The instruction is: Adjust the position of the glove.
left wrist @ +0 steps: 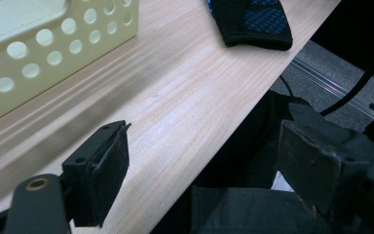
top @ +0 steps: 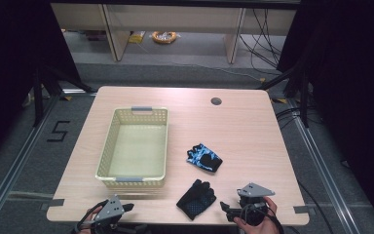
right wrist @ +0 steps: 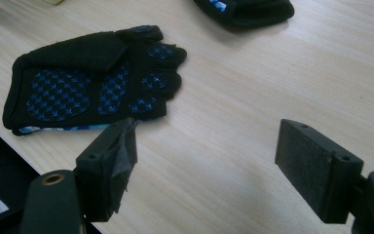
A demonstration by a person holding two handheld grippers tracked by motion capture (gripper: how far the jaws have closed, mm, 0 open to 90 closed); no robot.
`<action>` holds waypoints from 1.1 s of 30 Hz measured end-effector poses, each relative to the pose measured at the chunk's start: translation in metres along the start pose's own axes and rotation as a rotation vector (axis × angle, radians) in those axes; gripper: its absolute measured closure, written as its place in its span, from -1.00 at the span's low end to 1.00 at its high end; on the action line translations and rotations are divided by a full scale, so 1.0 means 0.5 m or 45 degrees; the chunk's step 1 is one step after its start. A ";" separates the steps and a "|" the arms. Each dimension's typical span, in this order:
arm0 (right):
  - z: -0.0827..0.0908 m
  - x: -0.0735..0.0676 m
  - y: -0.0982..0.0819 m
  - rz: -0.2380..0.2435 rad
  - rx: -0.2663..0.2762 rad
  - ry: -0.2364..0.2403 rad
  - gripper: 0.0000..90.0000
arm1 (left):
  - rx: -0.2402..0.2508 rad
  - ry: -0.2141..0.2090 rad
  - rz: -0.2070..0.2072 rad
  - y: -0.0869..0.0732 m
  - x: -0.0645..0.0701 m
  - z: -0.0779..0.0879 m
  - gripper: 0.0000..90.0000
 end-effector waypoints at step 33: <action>-0.016 -0.020 0.041 0.189 0.063 0.062 0.02 | 0.004 -0.066 -0.035 0.018 0.031 -0.055 -0.53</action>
Point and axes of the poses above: each handheld gripper's, and its own axes: z roughly backward along the jaws, y roughly out of its top, x roughly to its right, the point moved 10 cm from there along -z, roughly forward along the jaws, and after that the axes turned 5 degrees about x, right-handed, at the moved point
